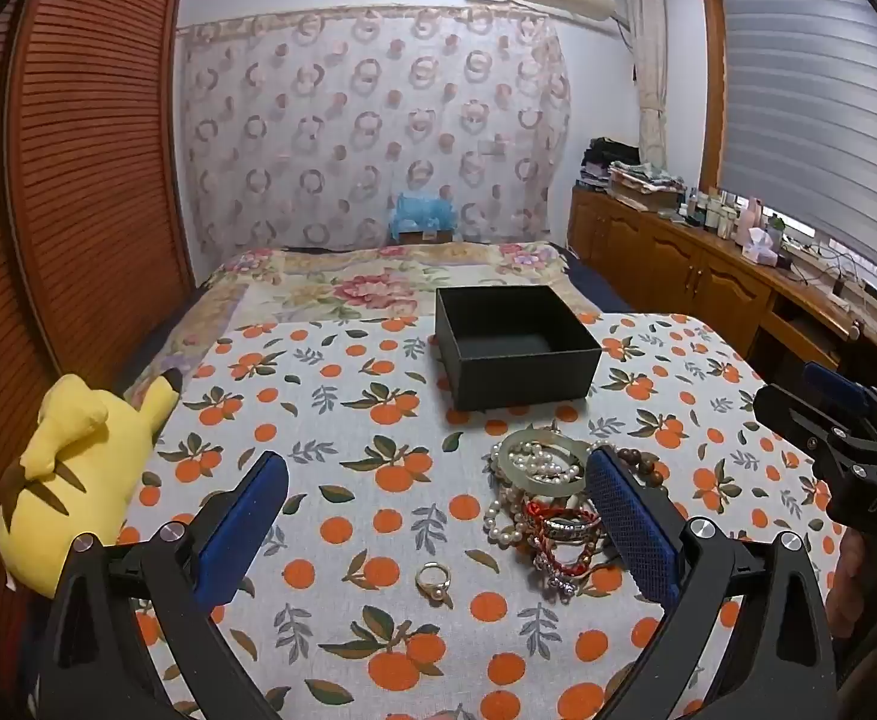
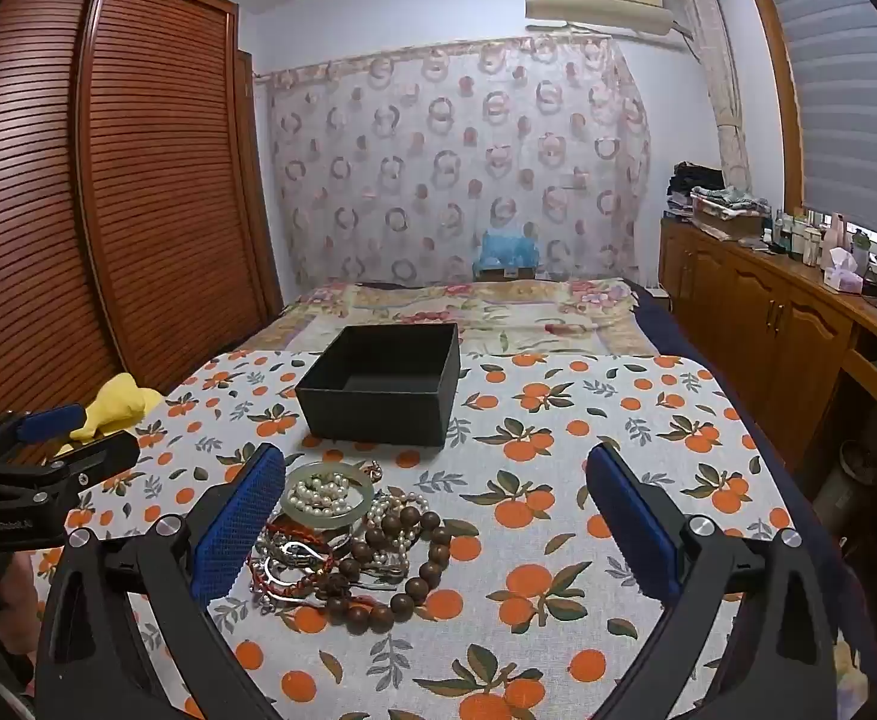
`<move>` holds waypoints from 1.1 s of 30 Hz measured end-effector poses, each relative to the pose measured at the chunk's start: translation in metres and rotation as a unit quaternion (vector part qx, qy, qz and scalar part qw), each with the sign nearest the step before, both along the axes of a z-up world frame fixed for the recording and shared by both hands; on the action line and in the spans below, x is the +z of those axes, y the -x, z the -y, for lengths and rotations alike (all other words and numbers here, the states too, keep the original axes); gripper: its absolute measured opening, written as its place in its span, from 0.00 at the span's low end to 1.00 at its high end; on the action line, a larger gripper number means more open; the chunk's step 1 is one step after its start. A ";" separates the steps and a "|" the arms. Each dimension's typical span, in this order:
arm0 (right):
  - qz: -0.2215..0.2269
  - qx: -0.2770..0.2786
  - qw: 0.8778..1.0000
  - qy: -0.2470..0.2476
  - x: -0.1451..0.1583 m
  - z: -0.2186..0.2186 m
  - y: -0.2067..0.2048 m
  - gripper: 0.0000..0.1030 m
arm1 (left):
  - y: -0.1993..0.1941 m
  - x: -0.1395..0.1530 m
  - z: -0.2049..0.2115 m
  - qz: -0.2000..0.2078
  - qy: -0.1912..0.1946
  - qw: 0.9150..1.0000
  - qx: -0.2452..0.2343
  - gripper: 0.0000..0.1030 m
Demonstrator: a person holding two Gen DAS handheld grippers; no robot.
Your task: Organize jewelry
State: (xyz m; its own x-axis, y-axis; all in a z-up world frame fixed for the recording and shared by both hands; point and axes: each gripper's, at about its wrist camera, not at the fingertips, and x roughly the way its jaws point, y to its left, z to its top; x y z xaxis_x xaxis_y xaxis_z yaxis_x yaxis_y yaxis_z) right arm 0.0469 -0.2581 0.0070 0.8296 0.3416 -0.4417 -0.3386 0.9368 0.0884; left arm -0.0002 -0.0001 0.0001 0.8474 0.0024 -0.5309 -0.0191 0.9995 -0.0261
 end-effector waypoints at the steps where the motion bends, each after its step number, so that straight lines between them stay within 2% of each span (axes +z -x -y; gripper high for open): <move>1: 0.000 0.000 1.000 -0.001 0.000 0.000 0.000 0.98 | 0.000 0.000 0.000 0.000 -0.002 1.000 0.000 0.93; 33: 0.004 -0.001 1.000 -0.002 0.001 0.001 0.002 0.98 | 0.002 0.004 0.001 0.005 0.000 1.000 0.001 0.93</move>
